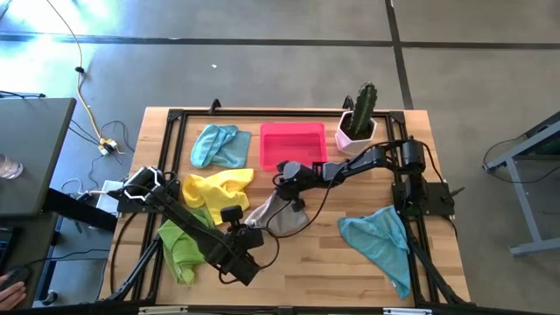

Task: Fold microfiber towels
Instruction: Fold the gray microfiber cloth

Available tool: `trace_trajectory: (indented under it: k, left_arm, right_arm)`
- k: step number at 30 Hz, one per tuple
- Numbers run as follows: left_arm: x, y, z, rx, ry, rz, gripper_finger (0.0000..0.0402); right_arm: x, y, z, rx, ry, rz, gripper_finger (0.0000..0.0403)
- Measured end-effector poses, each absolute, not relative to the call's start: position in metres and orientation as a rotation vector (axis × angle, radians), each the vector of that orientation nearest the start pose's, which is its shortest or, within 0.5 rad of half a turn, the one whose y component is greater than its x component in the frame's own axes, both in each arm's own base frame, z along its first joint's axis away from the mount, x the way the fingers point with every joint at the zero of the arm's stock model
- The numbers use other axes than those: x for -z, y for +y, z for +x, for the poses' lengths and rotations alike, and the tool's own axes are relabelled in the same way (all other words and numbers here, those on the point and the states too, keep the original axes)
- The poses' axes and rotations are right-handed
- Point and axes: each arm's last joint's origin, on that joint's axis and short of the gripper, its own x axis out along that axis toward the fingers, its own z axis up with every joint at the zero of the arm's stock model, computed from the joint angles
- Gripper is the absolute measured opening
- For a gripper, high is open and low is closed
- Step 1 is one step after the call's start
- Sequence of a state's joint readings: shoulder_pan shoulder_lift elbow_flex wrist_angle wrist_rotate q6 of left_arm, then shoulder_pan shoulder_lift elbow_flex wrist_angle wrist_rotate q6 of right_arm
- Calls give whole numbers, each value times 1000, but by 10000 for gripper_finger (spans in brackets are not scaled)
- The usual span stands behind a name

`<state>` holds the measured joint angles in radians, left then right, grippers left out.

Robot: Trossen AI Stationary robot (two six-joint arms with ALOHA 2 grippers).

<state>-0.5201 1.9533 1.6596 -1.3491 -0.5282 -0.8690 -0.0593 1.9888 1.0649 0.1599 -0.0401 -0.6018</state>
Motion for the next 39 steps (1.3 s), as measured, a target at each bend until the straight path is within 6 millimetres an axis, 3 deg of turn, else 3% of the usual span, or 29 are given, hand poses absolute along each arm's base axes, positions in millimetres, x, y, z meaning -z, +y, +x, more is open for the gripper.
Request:
trace_trajectory:
  k: [5, 10, 13, 19, 23, 34, 39]
  left_arm:
    - [-243, -165, 324, -620, 1218, 87, 0]
    - [-245, -153, 322, -736, 1197, 127, 0]
    - [-247, -141, 319, -815, 1219, 184, 0]
    - [-254, -120, 322, -845, 1251, 234, 0]
    - [-270, -108, 328, -835, 1207, 286, 0]
    - [-332, -76, 331, -805, 1085, 380, 0]
    - [-352, -60, 326, -843, 1039, 508, 0]
  right_arm:
    - [-121, -22, 389, -29, 834, -629, 13]
    - [-141, -20, 377, 40, 909, -669, 4]
    - [-161, -20, 368, 102, 933, -667, 2]
    - [-221, -18, 334, 231, 912, -578, 1]
    - [-256, -16, 308, 262, 862, -497, 1]
    - [-311, -15, 264, 327, 684, -367, 1]
    - [-324, -16, 258, 304, 629, -505, 1]
